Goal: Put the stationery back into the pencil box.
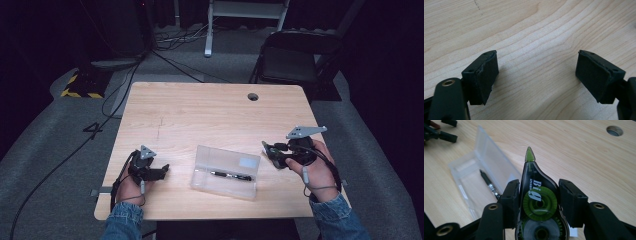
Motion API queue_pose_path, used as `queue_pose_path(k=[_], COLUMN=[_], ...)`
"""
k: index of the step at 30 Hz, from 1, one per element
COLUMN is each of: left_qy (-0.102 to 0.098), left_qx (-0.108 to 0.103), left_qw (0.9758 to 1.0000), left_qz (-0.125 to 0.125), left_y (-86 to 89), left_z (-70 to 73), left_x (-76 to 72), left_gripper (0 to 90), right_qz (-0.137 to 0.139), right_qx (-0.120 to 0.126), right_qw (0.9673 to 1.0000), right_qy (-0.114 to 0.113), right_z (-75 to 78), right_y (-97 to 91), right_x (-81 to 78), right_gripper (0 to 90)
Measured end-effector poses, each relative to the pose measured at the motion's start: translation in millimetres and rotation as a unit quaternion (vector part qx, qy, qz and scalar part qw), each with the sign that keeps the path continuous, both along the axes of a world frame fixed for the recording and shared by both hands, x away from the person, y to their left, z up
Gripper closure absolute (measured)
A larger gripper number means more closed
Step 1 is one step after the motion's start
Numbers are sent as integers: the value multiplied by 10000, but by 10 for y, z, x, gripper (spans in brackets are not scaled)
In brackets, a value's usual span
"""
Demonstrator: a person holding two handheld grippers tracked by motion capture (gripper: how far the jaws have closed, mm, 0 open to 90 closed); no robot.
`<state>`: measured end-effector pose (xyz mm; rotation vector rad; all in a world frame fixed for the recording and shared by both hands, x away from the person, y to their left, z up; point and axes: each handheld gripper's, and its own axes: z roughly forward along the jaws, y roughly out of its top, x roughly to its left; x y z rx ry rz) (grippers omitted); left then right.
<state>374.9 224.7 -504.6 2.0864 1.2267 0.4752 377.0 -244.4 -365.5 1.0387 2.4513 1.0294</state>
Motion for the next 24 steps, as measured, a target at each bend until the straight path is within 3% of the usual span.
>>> queue_pose_path(k=[11,24], left_qy=[1,1], left_qx=[-5,-10], left_qw=[10000,10000], left_qz=[-1,7], left_y=[0,-2], left_z=[0,0], left_x=[1,2], left_gripper=[190,189], right_qz=[599,1154], right_qx=[22,-99], right_qw=[9982,9931], right_qy=[7,167], right_z=[-20,-181], right_y=[263,535], right_x=[-113,-168], right_gripper=[534,533])
